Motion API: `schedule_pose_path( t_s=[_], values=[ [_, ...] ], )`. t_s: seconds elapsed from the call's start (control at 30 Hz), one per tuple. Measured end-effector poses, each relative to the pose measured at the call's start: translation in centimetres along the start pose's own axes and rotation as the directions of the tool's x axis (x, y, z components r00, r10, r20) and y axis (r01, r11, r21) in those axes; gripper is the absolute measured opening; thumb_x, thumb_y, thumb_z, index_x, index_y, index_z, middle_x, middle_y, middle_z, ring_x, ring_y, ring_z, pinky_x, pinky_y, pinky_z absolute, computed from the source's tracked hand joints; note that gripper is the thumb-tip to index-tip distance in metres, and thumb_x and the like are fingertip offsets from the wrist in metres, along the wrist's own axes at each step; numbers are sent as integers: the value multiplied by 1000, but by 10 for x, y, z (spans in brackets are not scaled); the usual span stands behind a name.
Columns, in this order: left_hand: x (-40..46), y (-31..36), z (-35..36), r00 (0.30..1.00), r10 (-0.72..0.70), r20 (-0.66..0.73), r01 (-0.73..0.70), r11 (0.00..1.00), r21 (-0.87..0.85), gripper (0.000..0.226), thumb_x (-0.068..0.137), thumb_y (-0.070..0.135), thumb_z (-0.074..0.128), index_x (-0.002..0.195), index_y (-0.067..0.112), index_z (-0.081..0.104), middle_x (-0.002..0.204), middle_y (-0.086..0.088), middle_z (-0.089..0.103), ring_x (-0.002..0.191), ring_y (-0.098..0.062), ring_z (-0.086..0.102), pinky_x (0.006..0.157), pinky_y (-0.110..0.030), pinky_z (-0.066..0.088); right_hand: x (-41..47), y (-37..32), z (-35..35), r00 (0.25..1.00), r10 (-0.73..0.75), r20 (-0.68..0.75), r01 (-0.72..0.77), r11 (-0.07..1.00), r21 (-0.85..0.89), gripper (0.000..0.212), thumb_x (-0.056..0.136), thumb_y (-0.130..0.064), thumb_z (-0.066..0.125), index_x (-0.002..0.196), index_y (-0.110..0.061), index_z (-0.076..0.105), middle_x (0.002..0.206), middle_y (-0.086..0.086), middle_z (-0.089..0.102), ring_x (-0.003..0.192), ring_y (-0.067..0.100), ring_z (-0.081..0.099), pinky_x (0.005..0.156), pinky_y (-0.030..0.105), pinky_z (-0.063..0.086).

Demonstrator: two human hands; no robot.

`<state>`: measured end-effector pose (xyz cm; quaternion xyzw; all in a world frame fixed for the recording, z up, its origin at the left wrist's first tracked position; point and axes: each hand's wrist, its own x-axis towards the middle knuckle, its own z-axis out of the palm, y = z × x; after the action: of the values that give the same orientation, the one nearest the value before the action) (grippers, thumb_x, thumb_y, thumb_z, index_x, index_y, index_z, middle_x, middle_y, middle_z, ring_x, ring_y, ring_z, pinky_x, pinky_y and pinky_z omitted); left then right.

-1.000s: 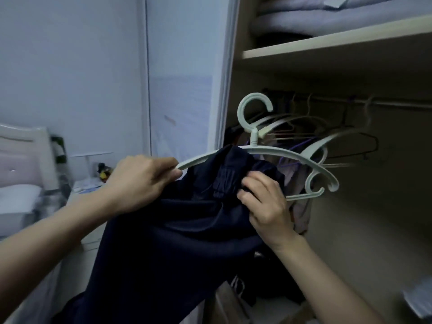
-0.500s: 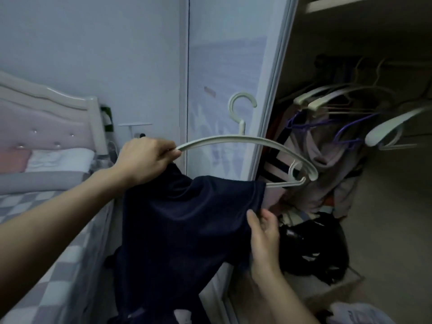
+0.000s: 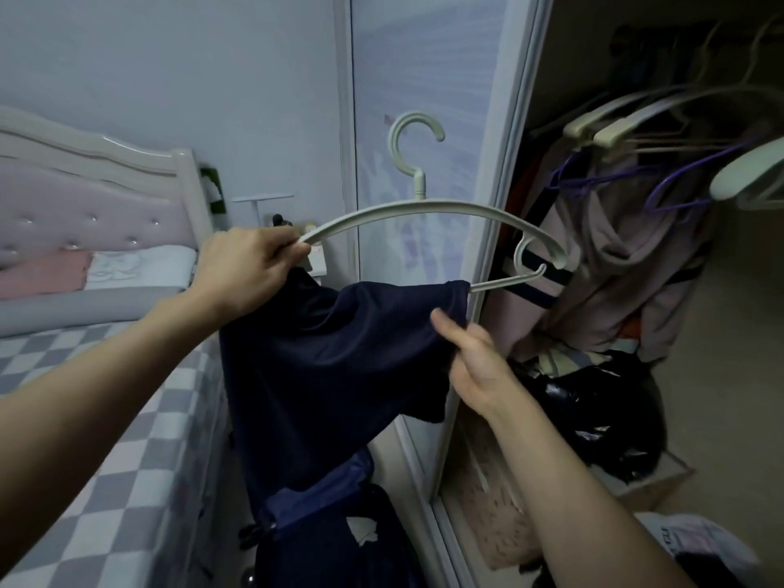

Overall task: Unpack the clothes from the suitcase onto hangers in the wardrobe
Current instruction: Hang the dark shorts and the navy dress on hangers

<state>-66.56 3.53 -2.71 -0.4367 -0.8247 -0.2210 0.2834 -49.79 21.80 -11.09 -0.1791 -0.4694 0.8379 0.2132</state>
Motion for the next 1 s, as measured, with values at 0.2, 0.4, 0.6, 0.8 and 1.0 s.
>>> schedule_pose_path(
  t_s=[0.2, 0.4, 0.6, 0.8, 1.0],
  values=[
    [-5, -13, -3, 995, -95, -35, 96, 995, 21, 48, 79, 48, 32, 84, 13, 64, 70, -16, 61, 77, -41, 58, 62, -38, 39, -25, 34, 1, 982, 152, 110, -124, 967, -224, 35, 85, 6, 57, 117, -7, 56, 117, 10, 63, 101, 20, 62, 88, 30, 52],
    [-19, -25, -4, 998, -56, -26, 56, 998, 5, 49, 80, 55, 29, 83, 18, 62, 74, -10, 64, 80, -37, 61, 60, -32, 34, -3, -39, 5, 850, -522, -66, 355, 662, -661, 14, 85, -1, 60, 84, -15, 63, 81, -2, 64, 81, 15, 59, 73, 22, 48],
    [-16, -12, -12, 993, -58, -103, 49, 995, -85, 47, 81, 53, 33, 80, 17, 63, 58, 0, 48, 71, -35, 61, 56, -30, 30, 18, -79, -9, 522, -824, 222, 236, -110, -965, 16, 68, -28, 70, 70, -12, 67, 120, 7, 54, 119, 27, 38, 102, 50, 25],
    [-16, -12, -15, 994, -59, -88, 45, 987, -153, 47, 82, 53, 35, 90, 20, 67, 57, 2, 48, 68, -30, 60, 59, -29, 30, 19, -106, -9, 408, -816, 409, 288, -310, -906, 19, 68, -27, 72, 71, -9, 67, 139, 13, 44, 134, 29, 31, 112, 34, 2],
    [-9, -12, -10, 990, -112, -86, 102, 989, -108, 48, 76, 59, 40, 93, 26, 71, 80, -8, 70, 84, -32, 65, 62, -31, 38, 27, -106, -25, 554, -644, 528, 454, -298, -840, 15, 71, -18, 64, 77, -5, 63, 86, 8, 58, 80, 33, 58, 70, 35, 43]
  ],
)
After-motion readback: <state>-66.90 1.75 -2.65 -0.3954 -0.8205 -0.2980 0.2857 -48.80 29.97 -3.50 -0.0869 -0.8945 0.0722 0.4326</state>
